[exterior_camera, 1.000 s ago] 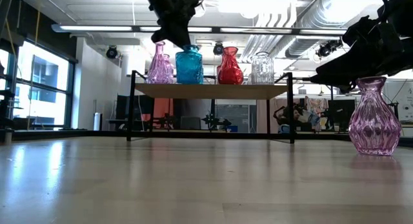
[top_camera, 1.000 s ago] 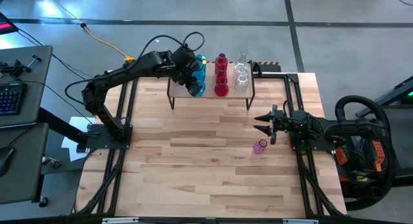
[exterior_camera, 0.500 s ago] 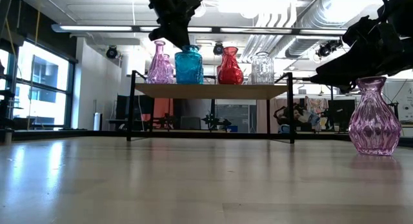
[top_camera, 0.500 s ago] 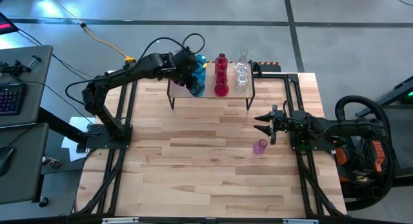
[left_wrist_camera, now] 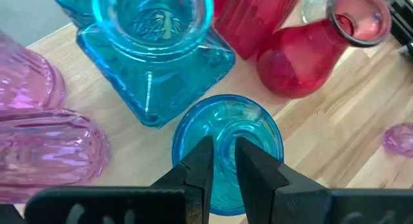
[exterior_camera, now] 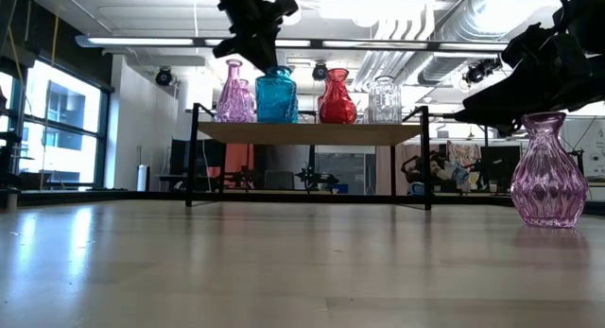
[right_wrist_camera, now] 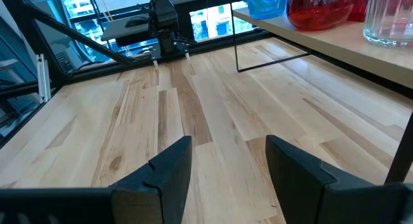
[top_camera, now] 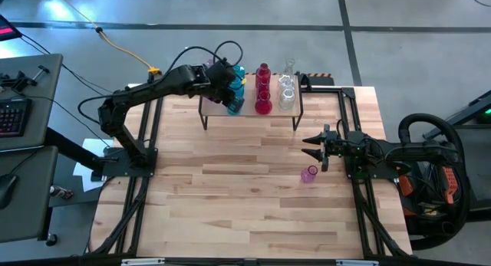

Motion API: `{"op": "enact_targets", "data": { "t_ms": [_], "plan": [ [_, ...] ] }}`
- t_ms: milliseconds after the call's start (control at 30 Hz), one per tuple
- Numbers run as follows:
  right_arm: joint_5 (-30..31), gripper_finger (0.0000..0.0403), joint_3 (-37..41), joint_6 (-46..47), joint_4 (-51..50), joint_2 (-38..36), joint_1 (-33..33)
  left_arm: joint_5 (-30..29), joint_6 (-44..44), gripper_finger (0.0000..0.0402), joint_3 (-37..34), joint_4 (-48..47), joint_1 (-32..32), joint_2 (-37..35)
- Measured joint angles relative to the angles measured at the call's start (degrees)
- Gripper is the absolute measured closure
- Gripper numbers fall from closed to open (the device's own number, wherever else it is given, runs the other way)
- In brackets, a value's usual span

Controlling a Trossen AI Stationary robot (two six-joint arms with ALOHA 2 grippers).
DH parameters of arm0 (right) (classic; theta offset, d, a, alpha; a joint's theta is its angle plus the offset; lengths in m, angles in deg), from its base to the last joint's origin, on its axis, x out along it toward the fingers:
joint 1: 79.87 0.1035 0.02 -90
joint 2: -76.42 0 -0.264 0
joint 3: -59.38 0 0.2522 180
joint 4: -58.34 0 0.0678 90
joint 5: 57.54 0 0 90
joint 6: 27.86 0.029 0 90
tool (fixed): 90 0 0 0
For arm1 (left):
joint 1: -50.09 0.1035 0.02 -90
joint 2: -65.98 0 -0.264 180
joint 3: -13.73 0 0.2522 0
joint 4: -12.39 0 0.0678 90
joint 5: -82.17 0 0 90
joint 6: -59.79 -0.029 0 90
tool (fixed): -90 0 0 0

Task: Sort vases onto shelf
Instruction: Put the blue vase on the shelf aligned with the other blue vases

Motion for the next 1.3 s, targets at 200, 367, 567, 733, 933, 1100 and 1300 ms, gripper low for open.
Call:
{"op": "enact_targets", "data": {
  "t_ms": [200,367,567,733,933,1100,1300],
  "plan": [
    [0.00,0.0222,0.00,0.00,0.00,0.00,0.00,-0.70,1.35,0.0352,-0.02,0.02,0.00,0.02],
    [0.01,0.0222,0.00,0.00,-0.01,0.00,0.01,-0.90,3.19,0.0352,-0.05,0.52,0.00,0.07],
    [0.02,0.0222,0.00,0.02,-0.02,0.02,0.02,-1.47,4.90,0.0352,-0.11,0.52,0.00,0.11],
    [0.02,0.0222,0.00,0.01,-0.01,0.01,0.01,-1.62,5.91,0.0352,-0.11,0.94,0.01,0.11],
    [0.02,0.0222,0.00,0.00,0.00,0.00,0.00,-1.80,6.45,0.0352,-0.11,1.87,0.00,0.11],
    [0.02,0.0222,0.00,0.02,-0.01,0.00,0.00,-3.21,6.86,0.0342,-0.11,1.96,0.02,0.11],
    [0.01,0.0222,0.00,0.01,-0.02,0.00,0.00,-3.07,6.83,0.0330,-0.11,1.95,0.02,0.11]
  ]
}}
